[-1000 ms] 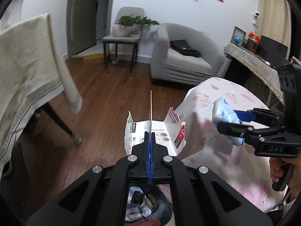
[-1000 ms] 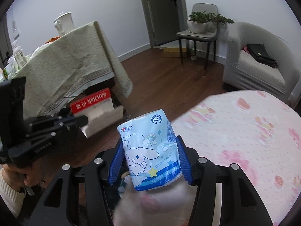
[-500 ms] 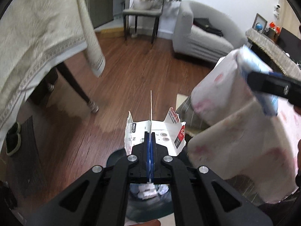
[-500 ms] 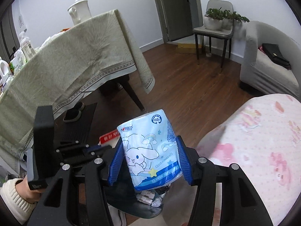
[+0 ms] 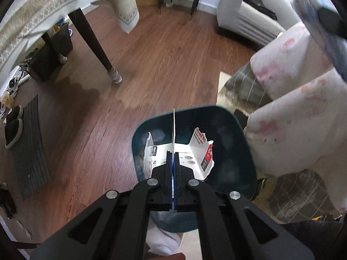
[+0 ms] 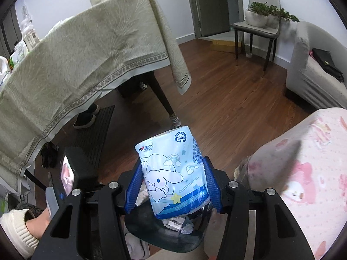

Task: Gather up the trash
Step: 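Carry the white carton and blue tissue packet over the teal bin, then open the left tool to drop the carton into the bin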

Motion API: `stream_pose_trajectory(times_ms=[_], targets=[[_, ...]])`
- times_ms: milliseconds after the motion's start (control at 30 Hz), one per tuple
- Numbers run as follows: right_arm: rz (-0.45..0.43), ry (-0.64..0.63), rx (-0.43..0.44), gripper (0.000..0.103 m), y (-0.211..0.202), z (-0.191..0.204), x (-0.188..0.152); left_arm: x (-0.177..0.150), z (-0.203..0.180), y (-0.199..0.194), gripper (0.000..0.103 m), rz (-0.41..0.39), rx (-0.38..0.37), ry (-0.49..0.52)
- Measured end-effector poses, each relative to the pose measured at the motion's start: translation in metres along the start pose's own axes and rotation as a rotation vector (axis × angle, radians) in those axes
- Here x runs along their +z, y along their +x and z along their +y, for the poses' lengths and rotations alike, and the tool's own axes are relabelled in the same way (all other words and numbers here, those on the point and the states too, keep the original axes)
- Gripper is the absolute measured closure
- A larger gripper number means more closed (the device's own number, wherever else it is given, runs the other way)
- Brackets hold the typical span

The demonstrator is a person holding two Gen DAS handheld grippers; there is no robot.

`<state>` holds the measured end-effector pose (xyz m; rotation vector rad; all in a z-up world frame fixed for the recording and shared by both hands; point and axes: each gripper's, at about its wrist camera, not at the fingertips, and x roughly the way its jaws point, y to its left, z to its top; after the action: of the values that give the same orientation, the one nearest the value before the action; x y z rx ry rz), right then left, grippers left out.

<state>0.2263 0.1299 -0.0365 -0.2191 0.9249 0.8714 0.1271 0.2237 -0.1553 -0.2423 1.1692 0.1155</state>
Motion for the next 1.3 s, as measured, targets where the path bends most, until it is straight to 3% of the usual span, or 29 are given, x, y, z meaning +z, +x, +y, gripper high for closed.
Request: stream_pose_trajectory(times_ms=[200, 400, 467, 500, 533, 833, 1300], targets=[[0.056, 0.002, -0.009, 0.048, 0.024, 0.011, -0.005, -0.013, -0.002, 0.023, 0.102, 0.078, 0.017, 0.035], [0.112, 0.005, -0.026, 0.048, 0.049, 0.015, -0.010, -0.028, 0.001, 0.046, 0.101, 0.149, -0.014, 0.032], [0.132, 0.013, -0.030, 0.048, 0.056, 0.013, -0.013, -0.032, 0.003, 0.051, 0.092, 0.177, -0.026, 0.031], [0.139, 0.017, -0.032, 0.048, 0.060, 0.012, -0.013, -0.032, 0.004, 0.052, 0.068, 0.185, -0.034, 0.031], [0.149, 0.022, -0.035, 0.048, 0.064, 0.010, -0.015, -0.033, 0.005, 0.051, 0.054, 0.181, -0.036, 0.034], [0.230, 0.050, -0.054, 0.049, 0.101, 0.004, -0.032, -0.024, 0.027, 0.018, 0.041, 0.082, -0.010, -0.017], [0.348, 0.078, -0.065, 0.048, 0.140, -0.001, -0.071, 0.012, 0.047, -0.071, 0.020, -0.188, 0.010, -0.119]])
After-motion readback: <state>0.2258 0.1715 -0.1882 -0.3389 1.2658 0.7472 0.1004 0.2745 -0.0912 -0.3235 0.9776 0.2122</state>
